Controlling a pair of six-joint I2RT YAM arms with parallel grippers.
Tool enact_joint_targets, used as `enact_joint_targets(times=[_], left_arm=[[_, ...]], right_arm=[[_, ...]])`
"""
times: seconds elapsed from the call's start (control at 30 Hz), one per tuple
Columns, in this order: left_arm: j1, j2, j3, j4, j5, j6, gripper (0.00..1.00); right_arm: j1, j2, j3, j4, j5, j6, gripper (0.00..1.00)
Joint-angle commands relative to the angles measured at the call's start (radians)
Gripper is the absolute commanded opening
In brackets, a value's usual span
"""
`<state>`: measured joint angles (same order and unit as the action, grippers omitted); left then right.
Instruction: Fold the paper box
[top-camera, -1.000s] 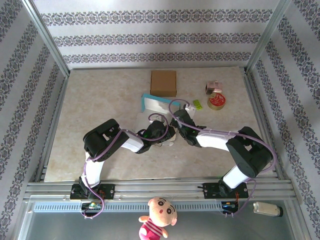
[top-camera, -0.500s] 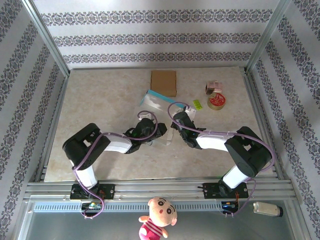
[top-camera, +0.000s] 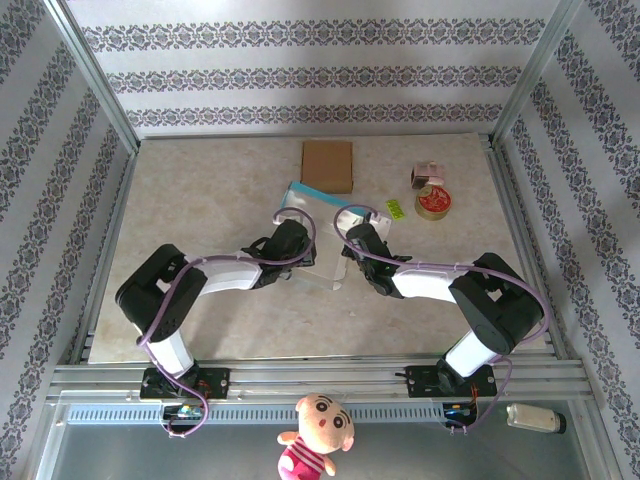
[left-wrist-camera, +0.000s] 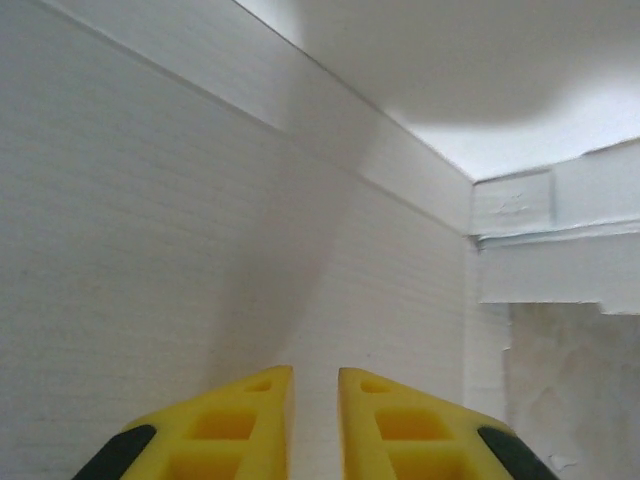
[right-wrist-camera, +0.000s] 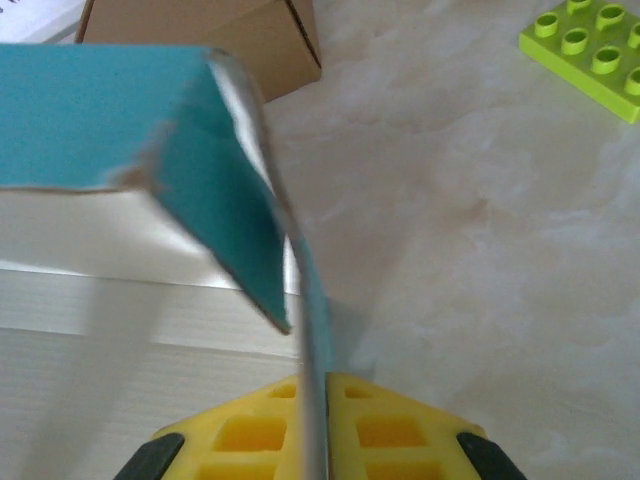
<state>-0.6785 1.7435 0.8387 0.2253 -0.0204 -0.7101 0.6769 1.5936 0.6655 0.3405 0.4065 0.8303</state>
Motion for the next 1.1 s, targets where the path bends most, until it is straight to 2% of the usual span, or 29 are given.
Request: enact_joint_targets(times=[0.0,0.2,0.37,0.57,0.63,0.77,0.93,1.07], left_arm=[[0.013,0.076,-0.001,0.026,0.116,0.008,0.16],[0.014,0.141,-0.036,0.17,0.178,-0.084,0.12],[0.014,0.133,-0.038,0.181,0.18,-0.09,0.12],[0.014,0.124,-0.035,0.178,0.179,-0.092,0.11],[0.014,0.123,-0.036,0.177,0.18,-0.092,0.11],[0.014,0.127,-0.033,0.179,0.181,-0.093,0.11],[0.014,0.126,-0.025,0.181,0.183,-0.093,0.11],[0.014,0.126,-0.02,0.185,0.189,-0.094,0.11]], right_arm=[[0.008,0.017,0.042,-0.062,-0.054,-0.009,0.13],[0.016,0.061,0.095,-0.052,-0.066,0.023,0.18],[0.015,0.129,0.144,-0.032,-0.068,0.009,0.25],[0.011,0.166,0.159,0.062,-0.145,-0.046,0.39],[0.001,0.149,0.143,0.117,-0.218,-0.126,0.45],[-0.015,0.063,0.105,0.097,-0.294,-0.263,0.55],[-0.056,-0.171,0.012,0.038,-0.46,-0.377,0.67],[-0.15,-0.373,-0.049,-0.03,-0.425,-0.547,0.82]])
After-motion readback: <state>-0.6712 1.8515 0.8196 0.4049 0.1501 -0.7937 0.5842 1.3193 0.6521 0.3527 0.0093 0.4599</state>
